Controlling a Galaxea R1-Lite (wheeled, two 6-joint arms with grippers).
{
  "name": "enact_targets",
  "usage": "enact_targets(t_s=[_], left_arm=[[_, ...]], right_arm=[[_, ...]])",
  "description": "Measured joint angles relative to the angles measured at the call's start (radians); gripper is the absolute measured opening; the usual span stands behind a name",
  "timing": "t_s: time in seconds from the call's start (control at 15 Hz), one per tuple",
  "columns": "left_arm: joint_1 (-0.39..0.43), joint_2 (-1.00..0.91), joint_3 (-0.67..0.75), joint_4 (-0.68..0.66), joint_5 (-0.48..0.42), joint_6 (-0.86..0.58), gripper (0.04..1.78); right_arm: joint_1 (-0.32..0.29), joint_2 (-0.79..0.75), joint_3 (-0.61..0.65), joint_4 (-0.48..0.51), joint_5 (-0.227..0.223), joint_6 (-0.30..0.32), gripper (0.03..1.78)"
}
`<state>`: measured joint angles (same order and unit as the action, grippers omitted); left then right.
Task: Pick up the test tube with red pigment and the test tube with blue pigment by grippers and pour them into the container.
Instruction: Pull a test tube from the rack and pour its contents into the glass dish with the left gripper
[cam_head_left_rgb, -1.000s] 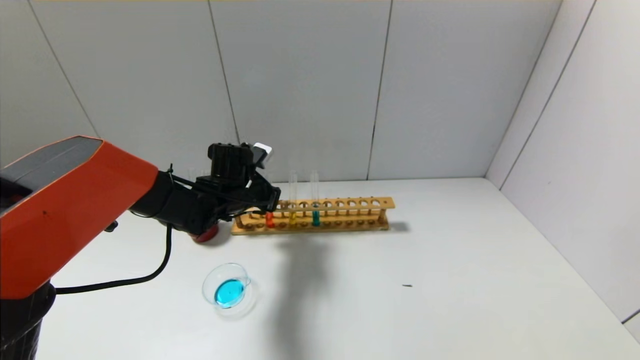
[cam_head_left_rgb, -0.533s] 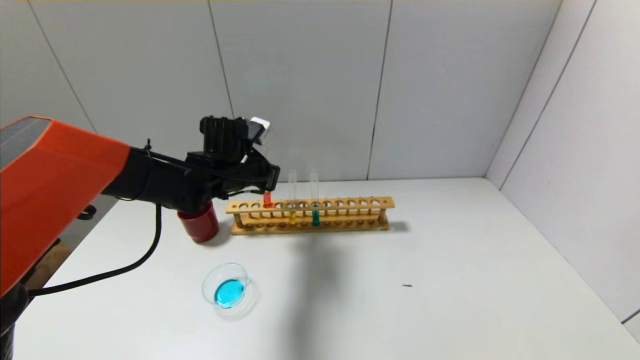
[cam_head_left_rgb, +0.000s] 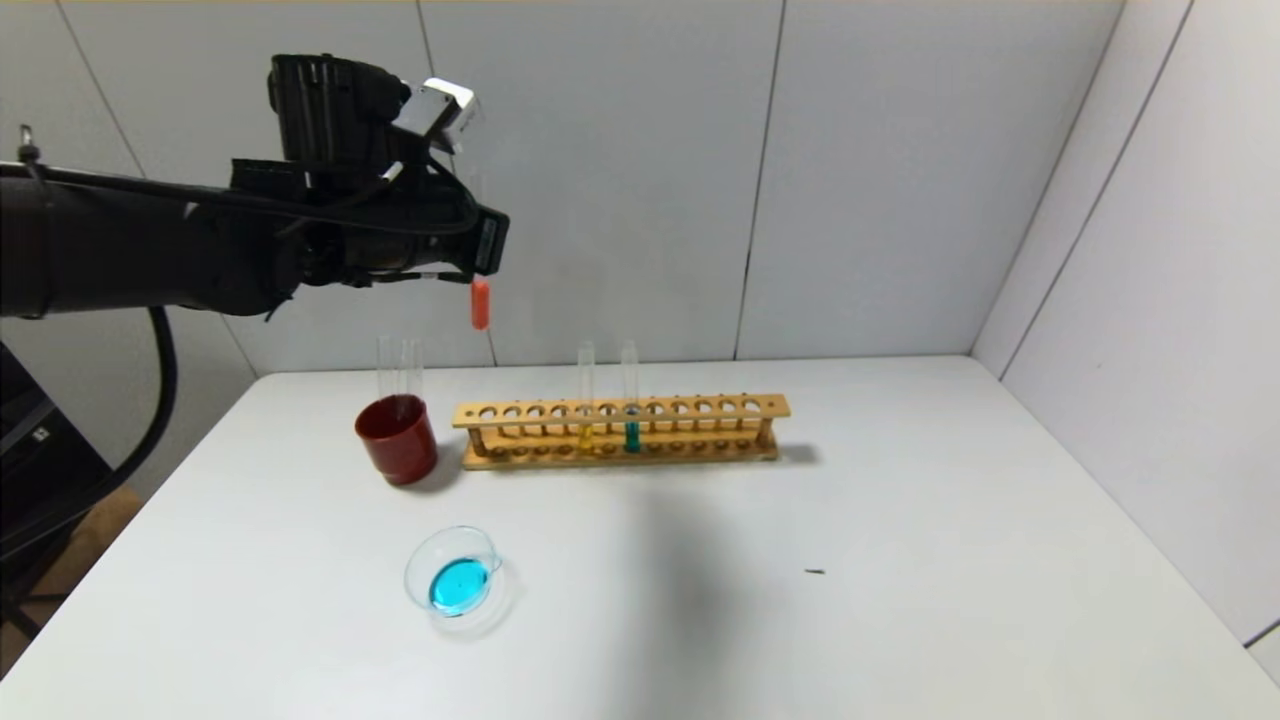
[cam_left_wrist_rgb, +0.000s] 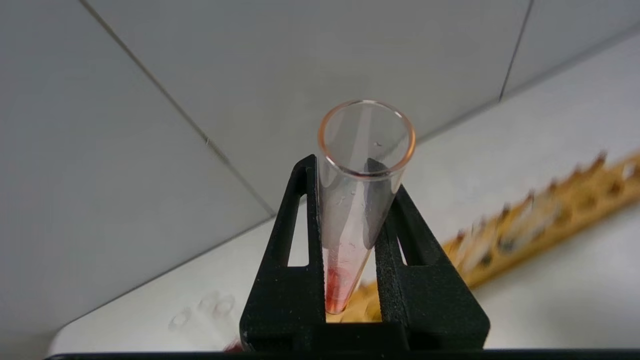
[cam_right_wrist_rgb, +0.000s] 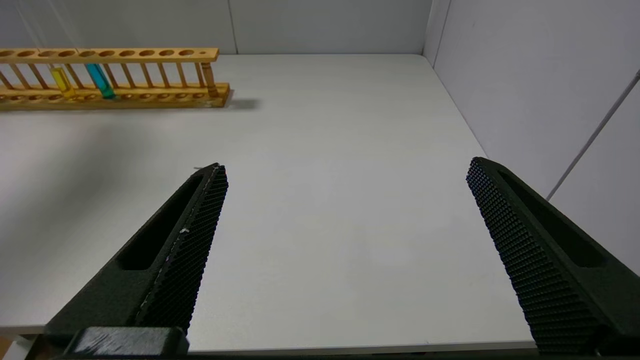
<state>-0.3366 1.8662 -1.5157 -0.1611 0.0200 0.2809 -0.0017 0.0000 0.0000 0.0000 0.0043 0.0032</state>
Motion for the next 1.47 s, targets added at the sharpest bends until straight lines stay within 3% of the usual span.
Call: enact_targets(t_s=[0.4, 0.8, 1.13, 1.47], left_arm=[[0.123, -0.166, 0.317, 0.029, -0.130, 0.606, 0.33], [0.076, -0.204, 0.462, 0.032, -0.131, 1.097, 0.33], [0.075, -0.216, 0.564, 0.030, -0.089, 1.399, 0.33], [0.077, -0.231, 0.631, 0.029, -0.020, 1.541, 0.33]], right_arm=[[0.000, 0.000, 0.000, 0.000, 0.000, 0.000, 1.75], [0.000, 0.000, 0.000, 0.000, 0.000, 0.000, 1.75], [0.000, 0.000, 0.000, 0.000, 0.000, 0.000, 1.75], [0.000, 0.000, 0.000, 0.000, 0.000, 0.000, 1.75]])
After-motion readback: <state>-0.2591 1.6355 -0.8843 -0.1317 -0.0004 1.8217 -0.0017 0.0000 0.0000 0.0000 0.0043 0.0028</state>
